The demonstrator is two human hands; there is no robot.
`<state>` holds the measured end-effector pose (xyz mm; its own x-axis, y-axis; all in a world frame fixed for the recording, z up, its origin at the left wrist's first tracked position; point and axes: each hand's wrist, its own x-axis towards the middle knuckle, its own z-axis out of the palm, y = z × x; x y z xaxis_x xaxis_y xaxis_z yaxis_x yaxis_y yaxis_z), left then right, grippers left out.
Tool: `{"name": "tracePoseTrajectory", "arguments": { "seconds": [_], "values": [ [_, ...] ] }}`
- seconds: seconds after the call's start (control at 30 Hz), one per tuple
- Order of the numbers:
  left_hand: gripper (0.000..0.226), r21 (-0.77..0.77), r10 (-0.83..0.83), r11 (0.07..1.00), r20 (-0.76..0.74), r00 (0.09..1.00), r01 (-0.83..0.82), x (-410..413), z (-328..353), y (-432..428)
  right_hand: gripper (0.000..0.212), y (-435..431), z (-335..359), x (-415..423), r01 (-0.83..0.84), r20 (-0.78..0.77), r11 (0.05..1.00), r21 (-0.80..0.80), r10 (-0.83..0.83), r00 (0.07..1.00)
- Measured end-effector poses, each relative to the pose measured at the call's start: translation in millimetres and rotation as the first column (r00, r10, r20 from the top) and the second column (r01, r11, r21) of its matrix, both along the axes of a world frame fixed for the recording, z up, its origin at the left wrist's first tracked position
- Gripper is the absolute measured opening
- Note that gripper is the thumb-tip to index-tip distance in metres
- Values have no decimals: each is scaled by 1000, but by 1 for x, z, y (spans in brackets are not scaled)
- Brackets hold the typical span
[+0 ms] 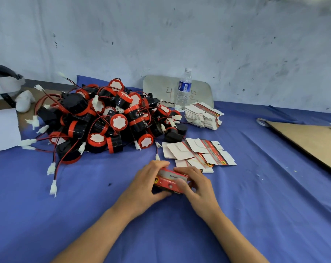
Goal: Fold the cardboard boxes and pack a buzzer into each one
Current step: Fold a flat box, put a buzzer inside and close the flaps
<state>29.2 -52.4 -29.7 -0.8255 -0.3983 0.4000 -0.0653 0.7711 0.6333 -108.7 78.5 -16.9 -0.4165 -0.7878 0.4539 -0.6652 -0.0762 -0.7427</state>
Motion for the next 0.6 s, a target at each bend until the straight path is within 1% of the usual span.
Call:
{"name": "tracePoseTrajectory", "arguments": {
  "seconds": [0.1,0.2,0.33,0.43,0.5,0.57,0.6],
  "values": [
    [48,22,-5,1000,-85,996,7,2,5,5,38,3,2,5,4,-26,999,40,-2,1000],
    [46,44,-17,999,-107,994,22,4,8,12,44,3,-1,13,37,-16,997,69,-36,999],
    [53,148,-24,988,-81,996,36,-1,8,19,36,1,0,13,163,-16,987,12,-163,987],
    [56,223,-25,974,-73,997,40,-4,7,18,33,1,1,13,168,17,985,26,-168,986],
    [59,283,-58,956,-87,995,81,-4,8,19,31,2,4,14,155,32,988,20,-156,987],
    [68,359,-82,925,-120,989,120,-3,9,19,31,6,11,15,182,88,983,-32,-178,980],
    [74,401,-63,908,-149,987,118,-1,8,17,32,9,15,15,232,152,969,-87,-217,964]
  ]
}}
